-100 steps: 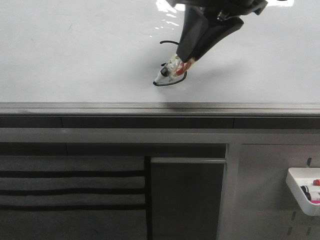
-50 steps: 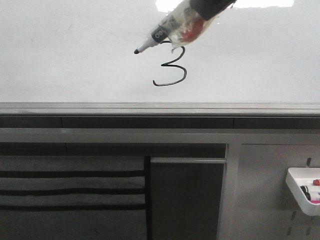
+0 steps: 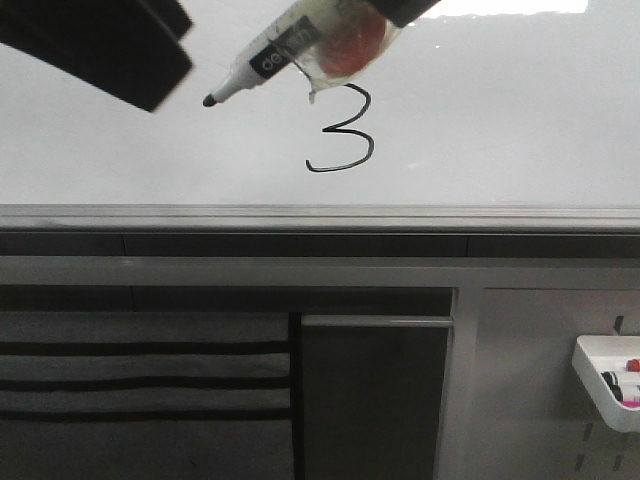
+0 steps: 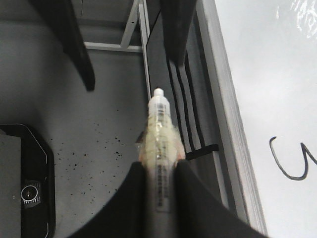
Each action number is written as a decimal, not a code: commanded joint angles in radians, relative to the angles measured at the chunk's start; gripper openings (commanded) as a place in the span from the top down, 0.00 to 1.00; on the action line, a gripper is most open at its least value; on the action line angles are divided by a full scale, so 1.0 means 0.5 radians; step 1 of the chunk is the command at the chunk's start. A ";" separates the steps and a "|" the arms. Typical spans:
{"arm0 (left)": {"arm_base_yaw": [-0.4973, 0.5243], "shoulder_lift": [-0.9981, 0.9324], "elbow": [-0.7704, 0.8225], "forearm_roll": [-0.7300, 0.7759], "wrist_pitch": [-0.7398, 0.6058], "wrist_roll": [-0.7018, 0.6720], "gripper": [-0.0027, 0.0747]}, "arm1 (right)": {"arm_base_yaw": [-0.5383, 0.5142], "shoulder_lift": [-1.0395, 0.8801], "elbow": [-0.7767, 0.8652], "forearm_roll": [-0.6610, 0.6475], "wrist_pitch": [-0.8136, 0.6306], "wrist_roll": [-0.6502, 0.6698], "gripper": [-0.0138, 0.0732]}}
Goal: Write number 3 on whiteboard
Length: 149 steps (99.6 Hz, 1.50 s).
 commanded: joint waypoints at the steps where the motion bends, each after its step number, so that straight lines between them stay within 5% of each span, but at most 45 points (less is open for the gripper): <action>1: -0.090 0.082 -0.143 -0.091 -0.094 0.030 0.42 | 0.000 -0.049 -0.047 0.024 -0.121 -0.028 0.93; 24: -0.128 0.260 -0.284 -0.085 -0.102 0.033 0.43 | 0.000 -0.049 -0.047 0.024 -0.109 -0.028 0.93; 62: -0.128 0.263 -0.292 -0.073 -0.087 0.033 0.83 | 0.000 -0.049 -0.047 0.024 -0.089 -0.028 0.93; 97: -0.128 0.263 -0.292 -0.073 -0.087 0.033 0.99 | 0.000 -0.049 -0.047 0.024 -0.087 -0.028 0.92; 107: -0.128 0.263 -0.292 -0.073 -0.092 0.033 0.99 | -0.009 -0.049 -0.047 0.024 -0.085 -0.017 0.83; 126: -0.032 0.263 -0.287 0.000 -0.170 0.033 0.99 | -0.111 -0.077 -0.065 -0.009 -0.085 0.150 0.50; 149: 0.396 0.263 -0.131 -0.001 -0.526 -0.223 0.99 | -0.565 -0.313 -0.074 -0.042 -0.066 0.556 0.48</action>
